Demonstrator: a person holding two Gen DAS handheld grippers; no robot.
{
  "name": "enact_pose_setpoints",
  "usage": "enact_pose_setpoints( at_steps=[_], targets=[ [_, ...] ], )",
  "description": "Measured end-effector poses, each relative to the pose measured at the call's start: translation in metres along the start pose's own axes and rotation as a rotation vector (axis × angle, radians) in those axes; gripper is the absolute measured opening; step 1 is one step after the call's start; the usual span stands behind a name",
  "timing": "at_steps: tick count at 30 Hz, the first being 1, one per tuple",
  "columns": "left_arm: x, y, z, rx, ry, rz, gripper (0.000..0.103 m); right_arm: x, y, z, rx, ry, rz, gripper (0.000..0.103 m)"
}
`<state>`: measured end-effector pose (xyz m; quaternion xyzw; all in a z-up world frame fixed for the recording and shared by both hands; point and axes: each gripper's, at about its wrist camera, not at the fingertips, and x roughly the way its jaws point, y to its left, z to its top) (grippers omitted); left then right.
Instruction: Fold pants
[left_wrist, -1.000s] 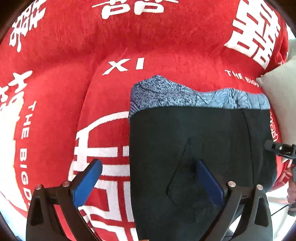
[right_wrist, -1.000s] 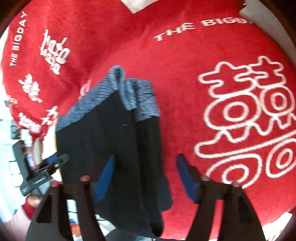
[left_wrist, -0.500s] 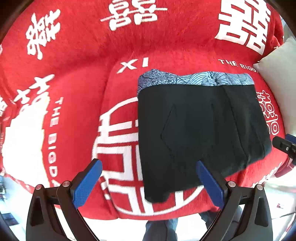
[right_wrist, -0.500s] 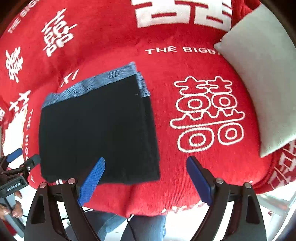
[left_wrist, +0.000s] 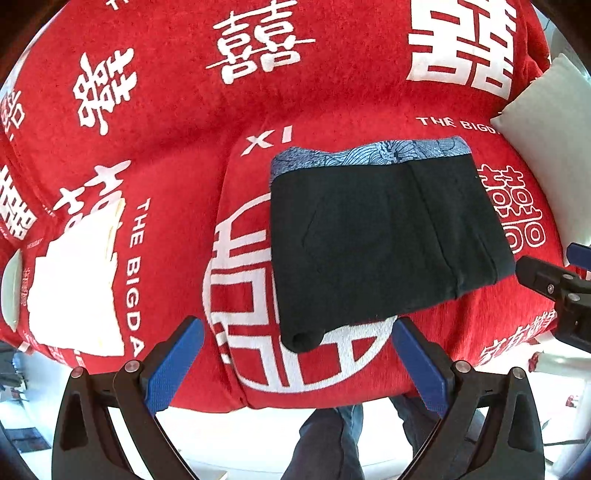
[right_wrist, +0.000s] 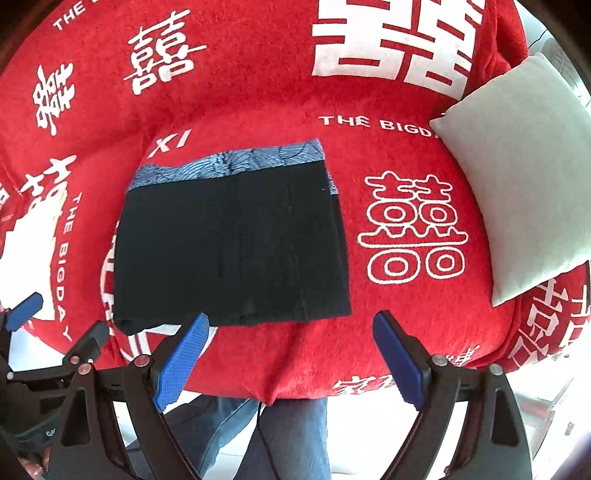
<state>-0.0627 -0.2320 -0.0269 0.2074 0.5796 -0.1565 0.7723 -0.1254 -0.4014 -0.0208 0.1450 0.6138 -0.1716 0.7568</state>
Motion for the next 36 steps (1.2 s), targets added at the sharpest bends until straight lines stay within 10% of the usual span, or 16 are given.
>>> enact_pose_setpoints(
  at_steps=[36],
  targets=[
    [-0.024,0.007,-0.002,-0.012,-0.005,-0.024,0.102,-0.030,0.022,-0.004,-0.035,-0.006,-0.038,0.092]
  ],
)
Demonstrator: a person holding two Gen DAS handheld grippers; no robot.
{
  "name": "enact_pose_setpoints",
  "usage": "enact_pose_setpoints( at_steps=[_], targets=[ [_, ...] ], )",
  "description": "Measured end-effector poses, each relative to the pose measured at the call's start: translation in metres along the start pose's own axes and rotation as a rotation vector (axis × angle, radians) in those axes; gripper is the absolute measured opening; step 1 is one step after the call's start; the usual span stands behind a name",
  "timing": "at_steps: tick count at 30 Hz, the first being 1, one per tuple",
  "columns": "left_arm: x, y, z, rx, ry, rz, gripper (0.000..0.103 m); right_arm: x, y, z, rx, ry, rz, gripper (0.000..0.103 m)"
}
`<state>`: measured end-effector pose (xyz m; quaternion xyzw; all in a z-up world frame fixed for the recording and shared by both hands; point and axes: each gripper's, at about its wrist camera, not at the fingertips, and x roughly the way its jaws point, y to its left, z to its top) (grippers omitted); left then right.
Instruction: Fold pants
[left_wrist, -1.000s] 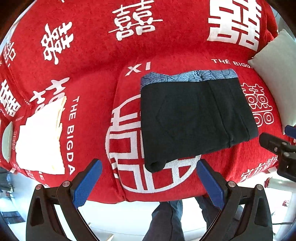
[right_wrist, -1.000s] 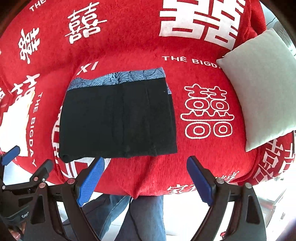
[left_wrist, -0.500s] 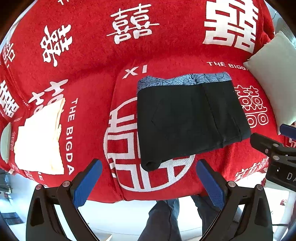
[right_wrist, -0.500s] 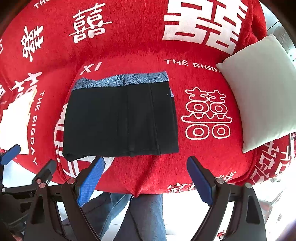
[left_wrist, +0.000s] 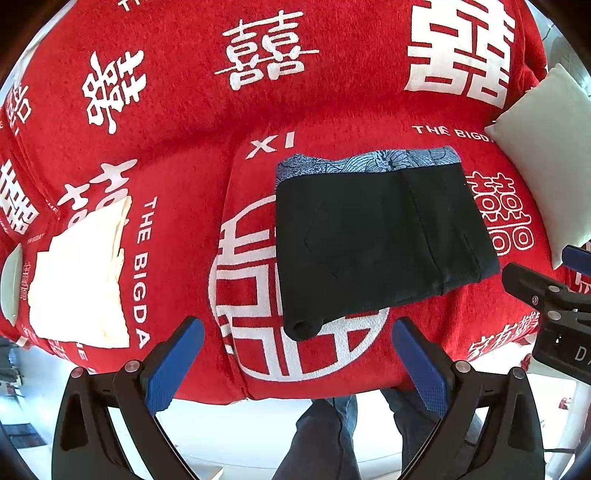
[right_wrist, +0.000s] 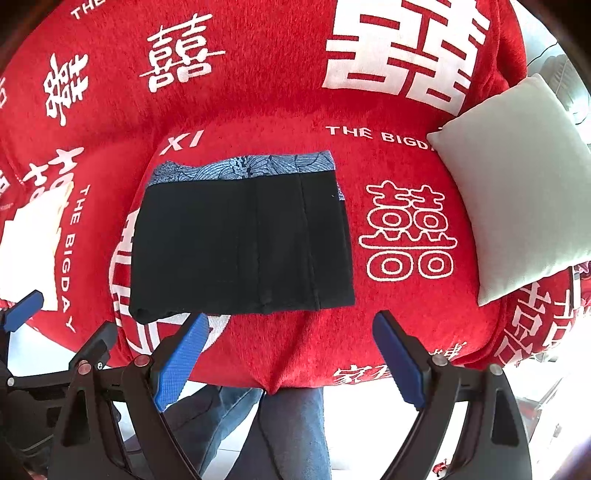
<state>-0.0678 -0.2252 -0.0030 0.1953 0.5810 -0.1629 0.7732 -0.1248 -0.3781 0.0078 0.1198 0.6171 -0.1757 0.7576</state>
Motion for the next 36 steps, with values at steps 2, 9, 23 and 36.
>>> enact_pose_setpoints(
  at_steps=[2,9,23,36],
  targets=[
    [0.0001,0.0005,-0.0001,0.000,0.000,-0.001,0.102,-0.0014,-0.0007,-0.0005,-0.001,-0.001,-0.003,0.092],
    [-0.0010,0.0014,0.0020,-0.025,0.003,-0.009,0.102,-0.0042,-0.0030,-0.0025,0.002,-0.003,-0.010,0.092],
    [0.0014,0.0035,0.0023,-0.050,0.014,-0.035,0.102,-0.0077,-0.0047,-0.0061,0.007,-0.001,-0.023,0.092],
    [0.0057,0.0044,0.0001,-0.045,0.019,-0.030,0.102,-0.0042,0.0004,-0.0076,0.013,0.006,-0.033,0.092]
  ],
)
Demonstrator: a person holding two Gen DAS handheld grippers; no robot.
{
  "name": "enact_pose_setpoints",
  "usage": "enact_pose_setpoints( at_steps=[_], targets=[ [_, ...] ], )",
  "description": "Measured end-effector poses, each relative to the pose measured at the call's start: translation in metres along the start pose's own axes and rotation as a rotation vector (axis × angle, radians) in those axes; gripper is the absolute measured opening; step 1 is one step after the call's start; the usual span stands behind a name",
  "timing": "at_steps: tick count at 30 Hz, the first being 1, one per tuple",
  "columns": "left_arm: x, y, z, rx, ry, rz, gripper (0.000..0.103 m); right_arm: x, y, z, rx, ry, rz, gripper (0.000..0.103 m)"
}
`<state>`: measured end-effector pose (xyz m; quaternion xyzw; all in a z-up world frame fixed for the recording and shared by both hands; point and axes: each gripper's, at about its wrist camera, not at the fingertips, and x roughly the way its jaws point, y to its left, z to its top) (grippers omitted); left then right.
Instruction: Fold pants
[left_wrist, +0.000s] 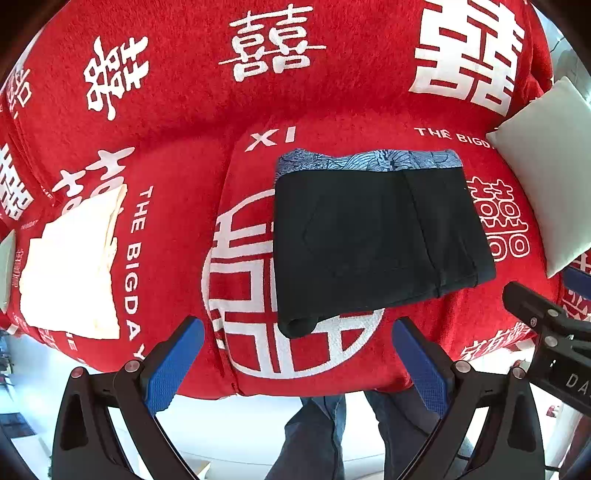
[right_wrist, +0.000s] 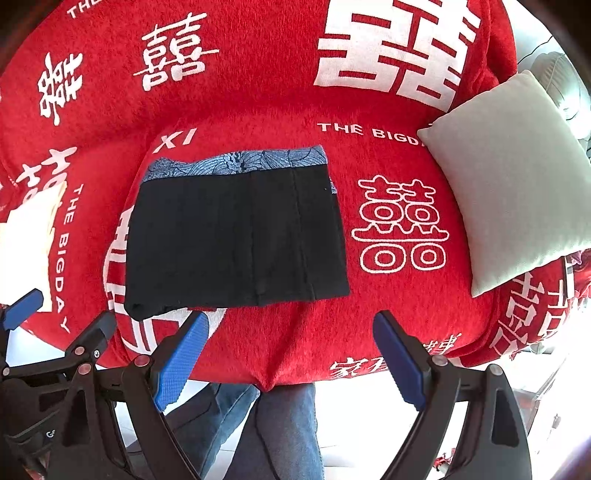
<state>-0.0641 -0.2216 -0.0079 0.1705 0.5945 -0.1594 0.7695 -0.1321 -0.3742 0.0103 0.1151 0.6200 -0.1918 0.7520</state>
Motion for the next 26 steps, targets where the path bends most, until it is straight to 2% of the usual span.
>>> enact_pose_setpoints(
  at_steps=[19,23,26],
  targets=[
    [0.026,-0.008,0.005,-0.057,0.073,0.044,0.102,0.027,-0.009,0.016,-0.044,0.038,0.036,0.092],
    [0.029,-0.013,0.003,-0.035,0.059,0.038,0.102,0.038,-0.011,0.015,-0.064,0.066,0.039,0.092],
    [0.033,-0.016,0.003,-0.029,0.081,0.051,0.102,0.043,-0.013,0.015,-0.077,0.078,0.040,0.092]
  ],
)
